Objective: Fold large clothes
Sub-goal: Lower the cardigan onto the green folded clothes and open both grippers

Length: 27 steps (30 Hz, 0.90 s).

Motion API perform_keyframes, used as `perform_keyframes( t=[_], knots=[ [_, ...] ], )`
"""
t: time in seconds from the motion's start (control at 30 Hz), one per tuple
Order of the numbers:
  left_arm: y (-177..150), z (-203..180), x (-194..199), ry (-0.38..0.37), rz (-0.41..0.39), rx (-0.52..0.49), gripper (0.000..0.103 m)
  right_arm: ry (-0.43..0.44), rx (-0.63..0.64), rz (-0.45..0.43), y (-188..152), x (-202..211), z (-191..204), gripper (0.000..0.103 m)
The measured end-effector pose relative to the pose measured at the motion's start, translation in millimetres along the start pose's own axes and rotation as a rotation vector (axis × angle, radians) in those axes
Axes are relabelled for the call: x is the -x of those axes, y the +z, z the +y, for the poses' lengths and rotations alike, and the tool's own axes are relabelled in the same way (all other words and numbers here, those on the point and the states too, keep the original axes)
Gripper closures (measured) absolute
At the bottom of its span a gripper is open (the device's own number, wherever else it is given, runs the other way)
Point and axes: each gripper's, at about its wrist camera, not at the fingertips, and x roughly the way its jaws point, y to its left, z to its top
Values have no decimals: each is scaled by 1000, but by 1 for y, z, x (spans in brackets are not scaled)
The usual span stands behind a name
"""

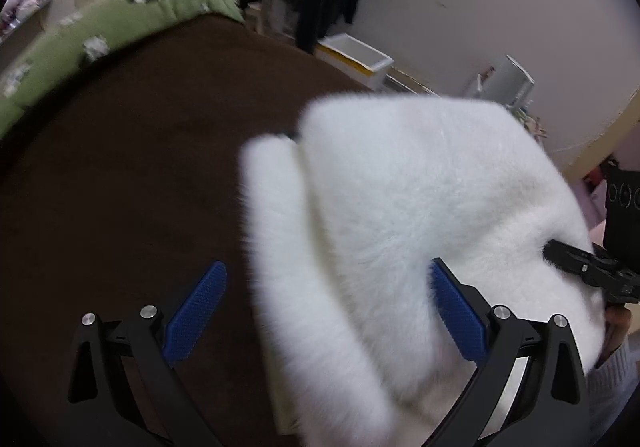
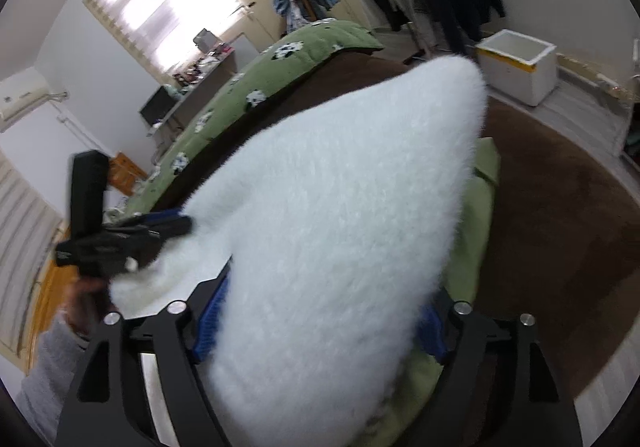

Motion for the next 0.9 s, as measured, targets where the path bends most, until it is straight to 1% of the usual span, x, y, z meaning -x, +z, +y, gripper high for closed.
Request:
perform_keyframes(
  t=[0.03, 0.1, 0.17, 0.2, 0.23, 0.3, 0.33, 0.4, 0.43, 0.47, 0.53, 0.6, 0.67, 0.7, 0.73, 0.77, 0.9],
  knots=[
    [-1, 0, 10, 9, 0, 7, 6, -36, 17, -6, -2, 6, 4, 22],
    [-5, -4, 32, 56, -30, -17, 6, -99, 50, -22, -5, 19, 13, 22],
    [-10, -10, 52, 95, -66, -38, 6, -167, 110, -66, -10, 36, 26, 14],
    [-13, -15, 62, 115, -86, -41, 6, -190, 138, -89, -12, 43, 31, 14],
    [-13, -16, 68, 121, -99, -45, 6, -233, 183, -122, -18, 57, 44, 13],
    [-19, -29, 83, 117, -133, -51, 6, -248, 214, -164, -26, 73, 58, 11],
    [-10, -31, 80, 121, -142, -49, 6, -254, 219, -174, -29, 78, 62, 9],
    [-11, -44, 81, 145, -163, -62, 6, -294, 224, -191, -38, 83, 72, 8],
    [-14, -50, 80, 171, -167, -79, 6, -302, 221, -194, -40, 82, 74, 8],
    [-17, -58, 75, 234, -170, -107, 6, -307, 216, -196, -43, 79, 75, 8],
    [-17, -61, 63, 308, -167, -118, 6, -312, 208, -186, -49, 71, 75, 8],
    [-24, -56, 52, 348, -150, -92, 6, -335, 224, -184, -55, 59, 78, 8],
    [-31, -45, 44, 361, -135, -56, 6, -369, 260, -186, -59, 51, 86, 8],
    [-35, -39, 42, 362, -131, -35, 5, -409, 290, -183, -63, 45, 90, 8],
    [-40, -29, 42, 368, -139, -2, 5, -426, 303, -178, -66, 43, 90, 9],
    [-43, -24, 42, 370, -144, 19, 5, -435, 306, -172, -70, 40, 90, 9],
    [-60, 9, 41, 356, -154, 127, 5, -417, 265, -149, -76, 32, 75, 9]
  ],
)
